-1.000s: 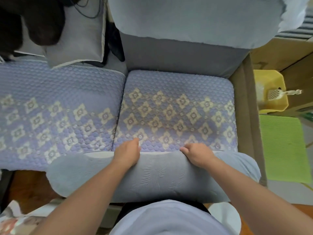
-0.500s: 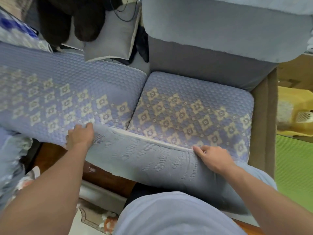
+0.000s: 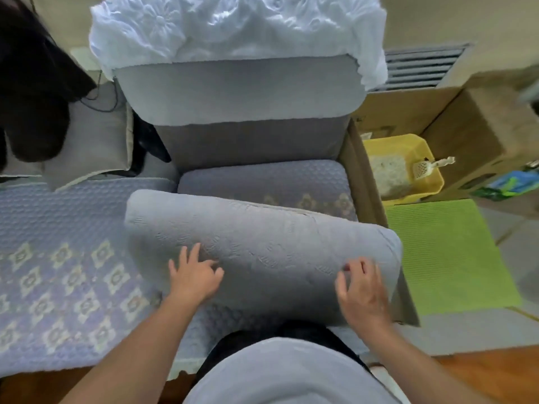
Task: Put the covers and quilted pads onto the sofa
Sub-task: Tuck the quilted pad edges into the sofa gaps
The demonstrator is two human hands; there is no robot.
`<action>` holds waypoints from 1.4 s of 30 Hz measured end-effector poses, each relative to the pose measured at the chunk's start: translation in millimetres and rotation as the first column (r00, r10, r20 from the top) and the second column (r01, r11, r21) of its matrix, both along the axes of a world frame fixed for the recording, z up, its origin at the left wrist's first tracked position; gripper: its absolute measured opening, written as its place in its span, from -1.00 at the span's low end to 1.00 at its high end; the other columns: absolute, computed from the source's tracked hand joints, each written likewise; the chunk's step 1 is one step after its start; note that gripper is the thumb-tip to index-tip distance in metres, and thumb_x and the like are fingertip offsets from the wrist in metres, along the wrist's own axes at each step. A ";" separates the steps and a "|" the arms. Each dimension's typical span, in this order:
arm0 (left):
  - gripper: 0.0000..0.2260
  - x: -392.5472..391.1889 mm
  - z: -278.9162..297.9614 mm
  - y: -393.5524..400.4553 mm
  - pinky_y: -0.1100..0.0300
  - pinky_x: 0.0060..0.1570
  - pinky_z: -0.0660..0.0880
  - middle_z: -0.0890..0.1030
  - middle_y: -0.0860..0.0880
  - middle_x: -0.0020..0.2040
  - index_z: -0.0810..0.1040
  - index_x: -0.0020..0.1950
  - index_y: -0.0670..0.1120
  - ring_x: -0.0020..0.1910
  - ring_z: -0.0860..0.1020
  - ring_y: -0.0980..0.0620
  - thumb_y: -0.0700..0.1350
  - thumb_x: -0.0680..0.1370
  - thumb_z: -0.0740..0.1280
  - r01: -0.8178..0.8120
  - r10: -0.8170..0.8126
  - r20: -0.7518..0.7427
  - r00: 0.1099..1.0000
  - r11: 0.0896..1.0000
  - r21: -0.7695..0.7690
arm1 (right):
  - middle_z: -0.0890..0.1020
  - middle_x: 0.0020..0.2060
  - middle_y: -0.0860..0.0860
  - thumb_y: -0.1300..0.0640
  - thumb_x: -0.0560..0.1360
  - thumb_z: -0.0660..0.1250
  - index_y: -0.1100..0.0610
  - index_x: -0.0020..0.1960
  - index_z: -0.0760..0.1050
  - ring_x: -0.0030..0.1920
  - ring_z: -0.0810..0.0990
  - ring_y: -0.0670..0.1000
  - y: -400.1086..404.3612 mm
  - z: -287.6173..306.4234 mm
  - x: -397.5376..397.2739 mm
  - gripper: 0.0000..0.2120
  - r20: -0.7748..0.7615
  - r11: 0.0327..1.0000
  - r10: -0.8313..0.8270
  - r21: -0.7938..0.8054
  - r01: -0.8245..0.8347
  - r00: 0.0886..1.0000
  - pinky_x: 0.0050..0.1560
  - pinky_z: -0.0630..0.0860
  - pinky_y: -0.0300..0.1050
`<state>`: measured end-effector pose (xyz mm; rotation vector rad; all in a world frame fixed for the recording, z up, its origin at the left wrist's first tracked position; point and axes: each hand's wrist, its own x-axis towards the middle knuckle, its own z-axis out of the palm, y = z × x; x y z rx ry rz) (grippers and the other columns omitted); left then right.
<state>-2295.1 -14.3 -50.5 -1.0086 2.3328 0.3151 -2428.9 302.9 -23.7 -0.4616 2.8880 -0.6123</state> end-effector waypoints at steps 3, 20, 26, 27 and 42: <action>-0.52 -25.0 -21.6 1.4 -0.18 0.50 0.15 0.06 -0.04 0.64 0.43 0.46 0.10 0.57 0.16 -0.16 0.21 0.59 0.09 -0.096 0.079 0.133 0.988 0.987 0.131 | 0.60 -0.14 0.05 0.05 0.61 0.26 0.10 -0.07 0.49 -0.14 0.55 0.08 12.4 -12.7 22.7 -0.85 0.477 0.916 -0.357 0.012 0.401 0.803 -0.14 0.43 -0.02; -0.03 -107.1 -132.0 -49.2 -0.27 0.16 0.45 0.28 0.03 0.55 0.12 0.59 0.19 0.44 0.40 -0.15 0.51 0.28 0.36 -0.487 0.950 0.014 -0.313 -0.173 0.856 | 0.43 0.32 0.20 -0.23 0.41 0.45 0.05 0.27 0.44 0.31 0.44 0.27 -60.7 -127.2 -113.9 -0.44 0.997 -0.048 0.049 -0.061 0.997 0.063 0.08 0.50 0.37; -0.08 -119.1 -155.6 -71.2 -0.35 -0.29 0.57 0.56 -0.06 0.30 0.21 0.52 0.12 0.01 0.65 -0.13 0.26 0.30 0.60 -0.494 0.935 0.005 -0.355 -0.192 0.848 | 0.57 0.13 0.16 -0.24 0.44 0.44 0.05 0.28 0.46 0.09 0.57 0.23 -86.6 -130.2 -128.2 -0.46 1.000 -0.027 0.014 0.007 1.000 -0.006 0.26 0.43 0.42; -0.05 -113.5 -164.1 -69.3 -0.32 -0.30 0.59 0.57 -0.07 0.29 0.23 0.51 0.10 0.00 0.66 -0.13 0.27 0.25 0.61 -0.482 0.935 0.011 -0.354 -0.192 0.855 | 0.60 0.09 0.15 -0.23 0.42 0.45 0.05 0.25 0.48 0.04 0.58 0.20 -93.4 -131.5 -132.5 -0.47 1.000 -0.022 -0.025 -0.004 1.000 0.004 0.15 0.50 0.38; -0.38 -144.9 -186.8 -52.1 -0.27 0.00 0.60 0.66 -0.12 0.18 0.52 0.39 0.03 0.13 0.63 -0.19 0.23 0.39 0.48 -0.263 0.915 0.085 -0.395 -0.202 0.943 | 0.68 -0.09 0.00 -0.01 0.32 0.56 -0.01 0.07 0.52 -0.03 0.59 0.10 -113.6 -199.4 -152.5 -0.63 0.942 -0.002 0.021 -0.334 0.942 0.334 0.03 0.53 0.26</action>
